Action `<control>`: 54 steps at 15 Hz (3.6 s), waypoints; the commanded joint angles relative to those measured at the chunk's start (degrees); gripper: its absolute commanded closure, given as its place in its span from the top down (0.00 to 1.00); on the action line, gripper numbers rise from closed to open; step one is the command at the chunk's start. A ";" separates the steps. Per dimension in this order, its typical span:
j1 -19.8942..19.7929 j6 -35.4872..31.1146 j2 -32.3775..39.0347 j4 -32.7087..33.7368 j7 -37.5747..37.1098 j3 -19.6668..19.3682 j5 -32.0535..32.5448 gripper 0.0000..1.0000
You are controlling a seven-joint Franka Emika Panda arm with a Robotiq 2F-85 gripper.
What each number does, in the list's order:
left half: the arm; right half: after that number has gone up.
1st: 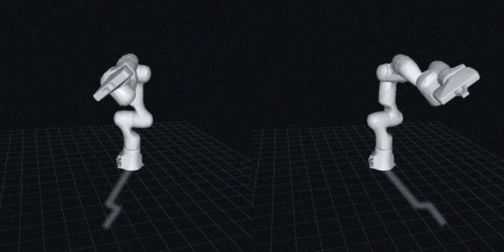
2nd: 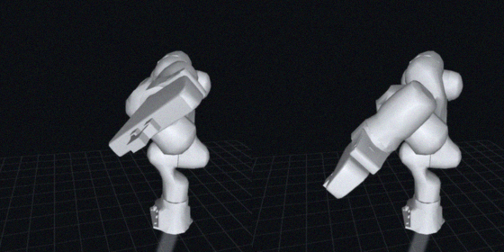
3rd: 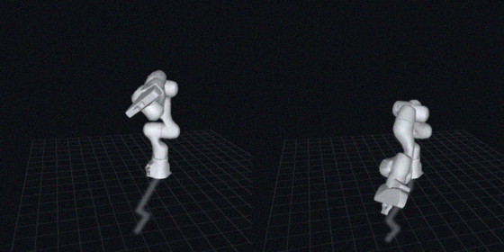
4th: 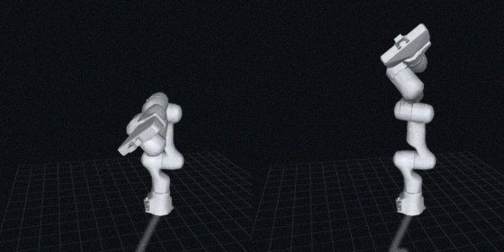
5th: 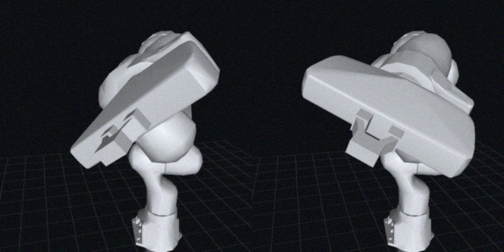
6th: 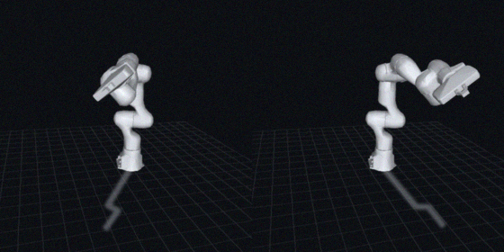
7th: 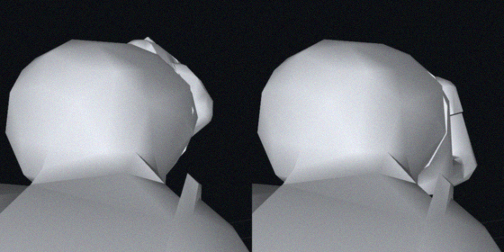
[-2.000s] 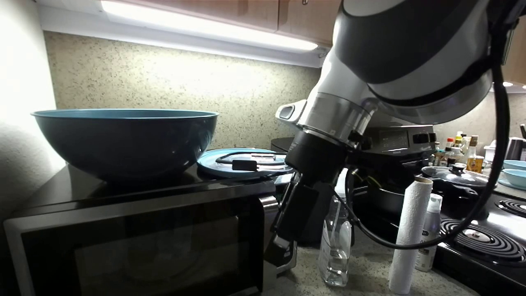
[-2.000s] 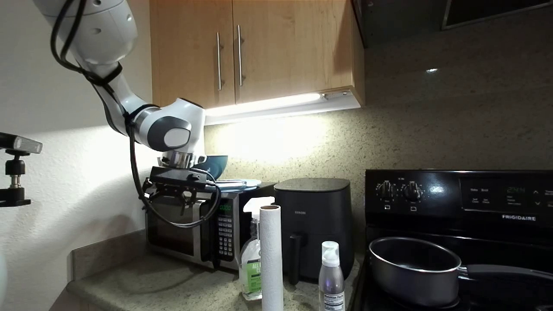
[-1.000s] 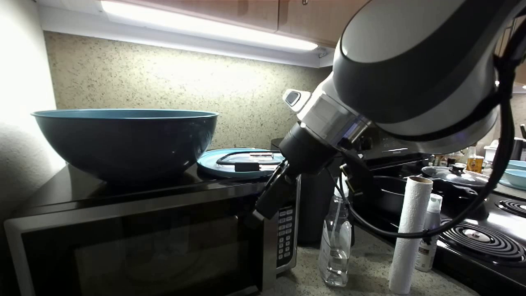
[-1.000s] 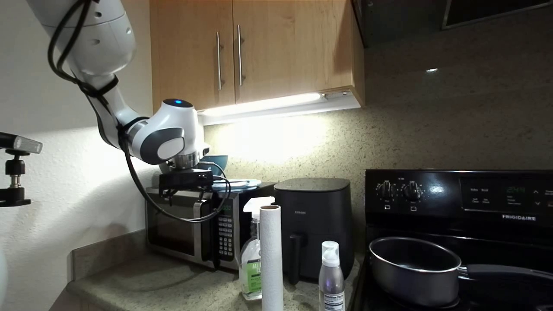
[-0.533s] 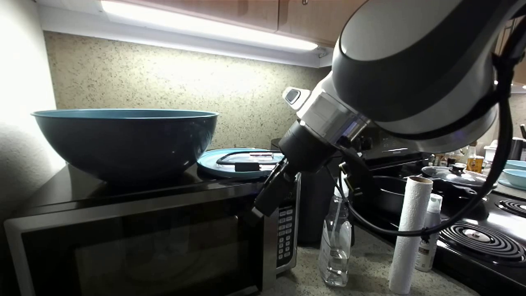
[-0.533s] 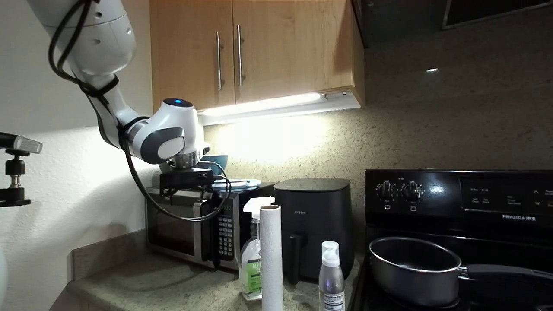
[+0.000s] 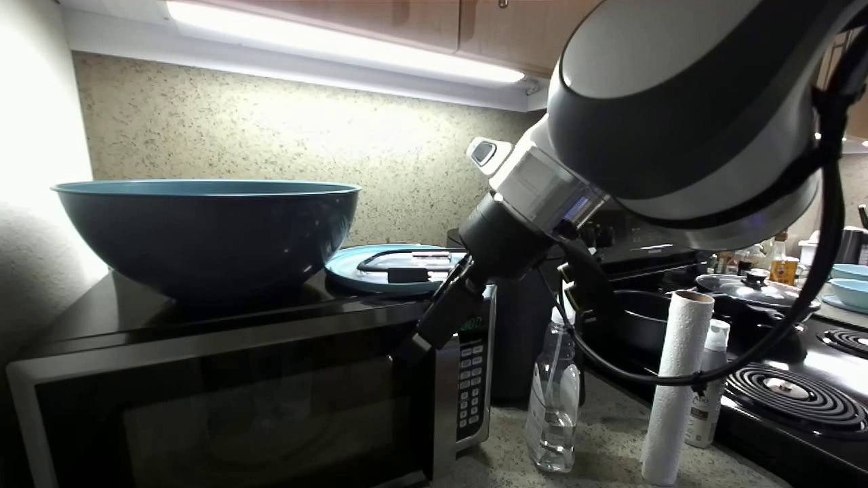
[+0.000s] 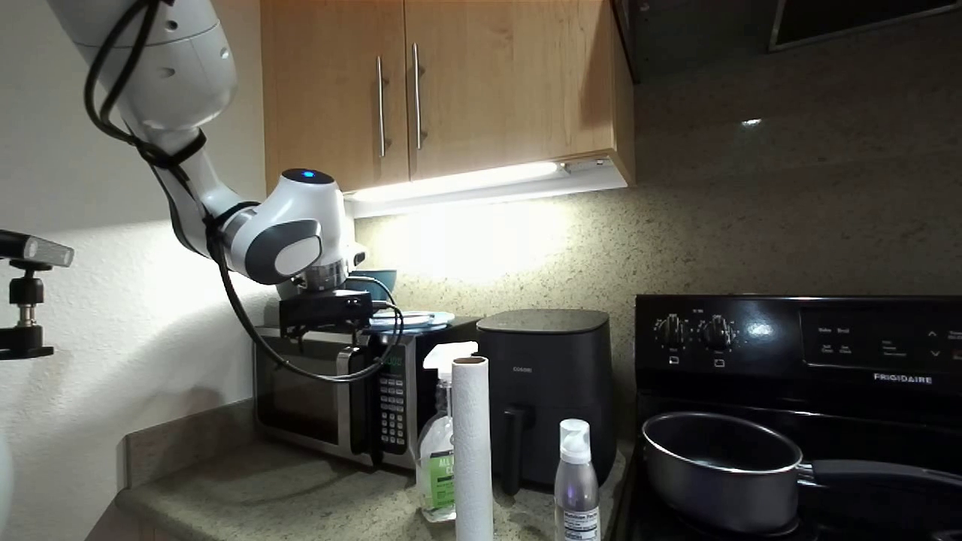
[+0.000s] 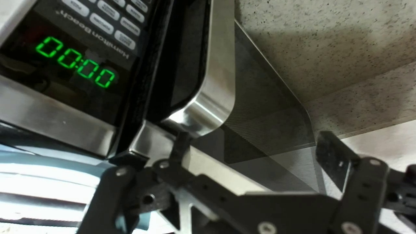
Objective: Close the microwave door
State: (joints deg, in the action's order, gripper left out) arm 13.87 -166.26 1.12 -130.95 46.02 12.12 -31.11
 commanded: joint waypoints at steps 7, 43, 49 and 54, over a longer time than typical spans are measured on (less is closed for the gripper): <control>-0.31 19.48 -5.72 -2.13 -29.20 -0.39 19.28 1.00; -2.85 12.80 3.89 1.51 -27.05 -0.37 17.10 1.00; -4.83 8.78 7.10 6.09 -14.18 2.72 3.94 1.00; -7.40 9.85 6.77 7.25 -7.79 3.95 -5.26 1.00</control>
State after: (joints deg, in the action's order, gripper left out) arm 8.43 -156.02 7.44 -125.22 33.20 14.42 -31.20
